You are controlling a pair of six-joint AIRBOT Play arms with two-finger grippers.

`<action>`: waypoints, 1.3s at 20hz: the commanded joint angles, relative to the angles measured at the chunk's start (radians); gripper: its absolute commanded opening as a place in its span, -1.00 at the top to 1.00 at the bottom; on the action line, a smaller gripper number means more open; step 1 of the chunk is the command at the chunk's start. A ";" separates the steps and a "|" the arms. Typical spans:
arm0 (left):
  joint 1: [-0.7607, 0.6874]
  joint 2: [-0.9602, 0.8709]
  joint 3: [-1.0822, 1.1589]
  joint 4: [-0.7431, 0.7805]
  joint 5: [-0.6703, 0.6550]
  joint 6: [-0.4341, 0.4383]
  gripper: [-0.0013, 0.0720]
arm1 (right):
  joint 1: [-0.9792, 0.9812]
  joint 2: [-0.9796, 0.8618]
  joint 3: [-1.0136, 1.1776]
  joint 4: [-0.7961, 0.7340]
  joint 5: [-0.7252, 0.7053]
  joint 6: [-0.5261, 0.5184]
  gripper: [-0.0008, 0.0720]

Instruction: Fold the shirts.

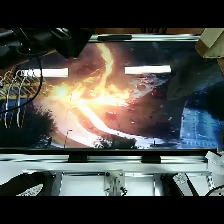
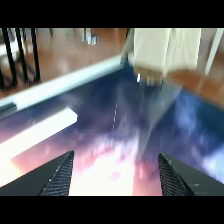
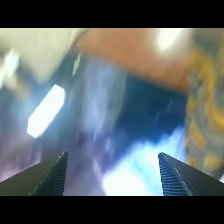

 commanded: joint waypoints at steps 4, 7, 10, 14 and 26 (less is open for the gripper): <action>0.000 -0.038 -0.006 0.544 -0.642 -0.352 -0.66 | 0.190 0.028 -0.276 0.097 0.278 -0.144 -0.87; 0.019 -0.057 -0.111 0.720 -0.840 -0.489 -0.66 | 0.597 0.067 -0.547 0.012 0.080 -0.035 -0.87; 0.025 -0.057 -0.269 0.716 -0.866 -0.656 -0.67 | 1.084 0.024 -0.659 -0.122 -0.134 0.058 -0.87; 0.025 -0.056 -0.363 0.717 -0.838 -0.765 -0.67 | 1.340 -0.092 -0.562 -0.488 0.006 0.124 -0.86; 0.019 -0.036 -0.361 0.716 -0.536 -0.823 -0.66 | 1.279 -0.111 -0.543 -0.310 -0.057 0.144 -0.86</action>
